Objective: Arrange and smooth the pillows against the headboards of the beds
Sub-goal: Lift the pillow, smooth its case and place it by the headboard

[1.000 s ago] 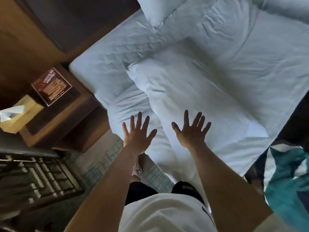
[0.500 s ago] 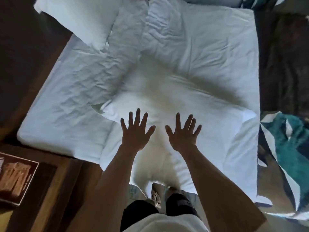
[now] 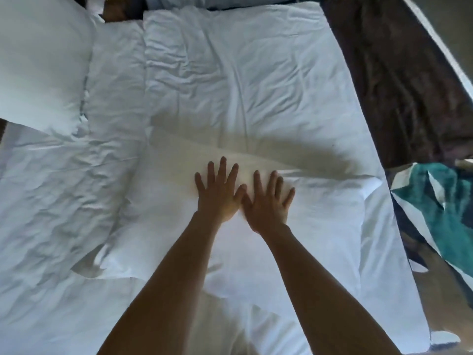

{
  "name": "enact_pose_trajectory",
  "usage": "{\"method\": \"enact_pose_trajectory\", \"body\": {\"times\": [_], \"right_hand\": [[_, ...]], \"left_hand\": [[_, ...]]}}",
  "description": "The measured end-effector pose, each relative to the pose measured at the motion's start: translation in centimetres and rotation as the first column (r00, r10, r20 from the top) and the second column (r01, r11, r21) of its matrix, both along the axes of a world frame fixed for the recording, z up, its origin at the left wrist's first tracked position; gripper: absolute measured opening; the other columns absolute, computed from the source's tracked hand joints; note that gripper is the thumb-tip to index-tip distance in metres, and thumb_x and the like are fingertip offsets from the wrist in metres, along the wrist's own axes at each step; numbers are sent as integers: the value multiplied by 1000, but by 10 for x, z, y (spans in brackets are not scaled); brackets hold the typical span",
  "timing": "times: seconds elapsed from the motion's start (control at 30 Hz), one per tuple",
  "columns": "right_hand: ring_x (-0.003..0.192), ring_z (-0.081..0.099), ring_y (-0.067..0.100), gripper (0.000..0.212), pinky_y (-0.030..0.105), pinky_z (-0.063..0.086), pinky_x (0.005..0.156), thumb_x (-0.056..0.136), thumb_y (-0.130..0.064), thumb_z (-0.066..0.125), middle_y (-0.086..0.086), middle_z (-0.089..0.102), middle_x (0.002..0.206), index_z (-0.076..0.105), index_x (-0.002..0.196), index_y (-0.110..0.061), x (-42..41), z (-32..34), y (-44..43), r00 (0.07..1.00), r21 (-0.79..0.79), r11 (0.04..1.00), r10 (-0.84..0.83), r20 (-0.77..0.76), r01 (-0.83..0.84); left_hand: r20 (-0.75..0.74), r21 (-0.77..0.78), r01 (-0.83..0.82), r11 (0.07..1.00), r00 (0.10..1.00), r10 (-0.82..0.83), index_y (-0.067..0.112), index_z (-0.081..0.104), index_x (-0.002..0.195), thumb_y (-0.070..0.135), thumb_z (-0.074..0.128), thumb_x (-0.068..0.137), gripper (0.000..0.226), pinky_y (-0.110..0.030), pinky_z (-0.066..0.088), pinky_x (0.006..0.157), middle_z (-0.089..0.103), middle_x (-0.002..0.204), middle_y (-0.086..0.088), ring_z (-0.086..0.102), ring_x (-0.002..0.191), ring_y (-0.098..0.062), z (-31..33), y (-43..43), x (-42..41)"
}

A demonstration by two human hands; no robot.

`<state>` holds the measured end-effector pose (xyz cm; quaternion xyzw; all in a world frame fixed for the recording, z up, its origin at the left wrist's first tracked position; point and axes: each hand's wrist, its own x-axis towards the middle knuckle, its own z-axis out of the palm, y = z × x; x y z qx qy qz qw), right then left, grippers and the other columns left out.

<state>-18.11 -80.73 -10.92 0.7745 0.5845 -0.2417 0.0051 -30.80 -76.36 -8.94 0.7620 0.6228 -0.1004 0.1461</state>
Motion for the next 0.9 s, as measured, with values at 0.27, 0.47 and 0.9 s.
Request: {"method": "enact_pose_trajectory", "body": {"times": [0.27, 0.47, 0.9], "right_hand": [[154, 5, 31, 92, 69, -4, 116, 71, -93, -9, 9, 5, 168, 0, 153, -52, 187, -64, -31, 890, -205, 870, -413, 195, 448], [155, 0, 31, 72, 65, -3, 118, 98, -65, 15, 11, 0, 168, 10, 160, -30, 158, -48, 32, 916, -96, 911, -395, 77, 401], [152, 19, 25, 105, 62, -1, 118, 61, -95, -10, 2, 23, 166, 14, 154, -51, 210, -106, 91, 974, -431, 897, 2, 225, 98]], "left_hand": [[-175, -14, -80, 997, 982, 77, 53, 3, 156, 78, -7, 84, 77, -63, -4, 119, -3, 170, 5, -4, 155, -32, -56, 60, -52], [-186, -139, -112, 984, 979, 85, 50, 8, 156, 77, 10, 91, 70, -67, -8, 117, 4, 170, 8, 1, 155, -33, -56, 119, -35], [-354, -142, -63, 988, 935, 9, 45, 36, 149, 82, 2, 83, 82, -59, 8, 118, 35, 160, 3, 25, 150, -25, -114, 201, -104]]}}
